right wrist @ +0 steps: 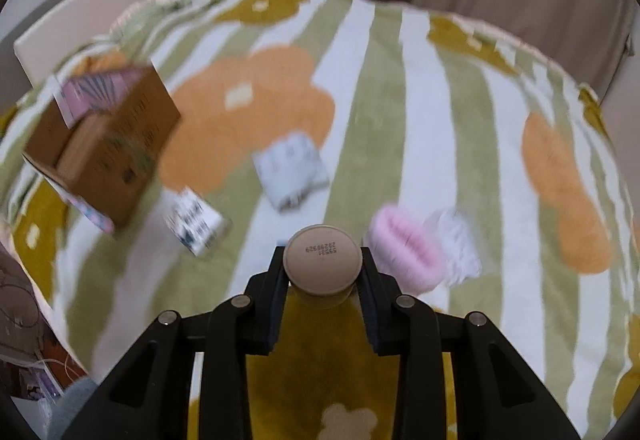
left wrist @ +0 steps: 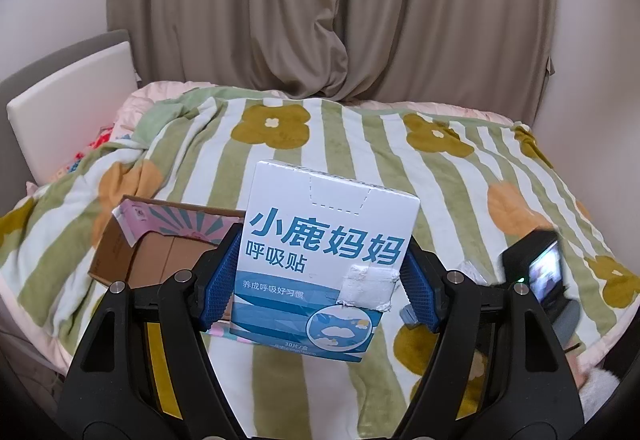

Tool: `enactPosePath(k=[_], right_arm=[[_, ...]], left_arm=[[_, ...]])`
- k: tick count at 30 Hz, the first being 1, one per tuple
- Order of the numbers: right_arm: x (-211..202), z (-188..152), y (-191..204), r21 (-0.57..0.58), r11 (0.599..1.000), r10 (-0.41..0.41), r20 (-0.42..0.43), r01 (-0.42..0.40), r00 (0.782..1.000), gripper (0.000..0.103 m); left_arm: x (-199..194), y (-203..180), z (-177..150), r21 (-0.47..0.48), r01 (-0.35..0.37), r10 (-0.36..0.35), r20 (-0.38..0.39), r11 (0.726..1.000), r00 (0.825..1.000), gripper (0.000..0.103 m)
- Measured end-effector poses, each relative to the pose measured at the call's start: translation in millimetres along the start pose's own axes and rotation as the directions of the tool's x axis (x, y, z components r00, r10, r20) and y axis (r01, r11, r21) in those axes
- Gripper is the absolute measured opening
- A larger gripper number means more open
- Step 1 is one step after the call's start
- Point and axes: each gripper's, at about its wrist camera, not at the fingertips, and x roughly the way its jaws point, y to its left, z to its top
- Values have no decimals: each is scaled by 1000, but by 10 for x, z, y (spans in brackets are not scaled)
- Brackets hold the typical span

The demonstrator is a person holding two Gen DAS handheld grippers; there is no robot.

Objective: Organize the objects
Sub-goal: 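Grasp the round beige tin with the right tool and lift it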

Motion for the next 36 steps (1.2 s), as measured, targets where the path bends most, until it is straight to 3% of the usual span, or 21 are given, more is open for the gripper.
enactPosePath(k=[9,17,27,36], right_arm=[[-1052,384,269,-9,1000,22,199,-21,980,31],[-1717,357,526,-12,1000,6,319,-2,948,31],[-1787,274,649,-22,1000,-1,319,9,948,30],[-1835,395,749,-62,998,7,330,14,944,31]], left_arm=[[-80,54,-29,-7,-3,3,3,1000,1000,70],[-203,135,-46,-8,-9,9,14,1000,1000,70],[-287,212,-56,-19,-7,7,15,1000,1000,70],[-322,379,79,-26,-5,6,27,1000,1000,70]])
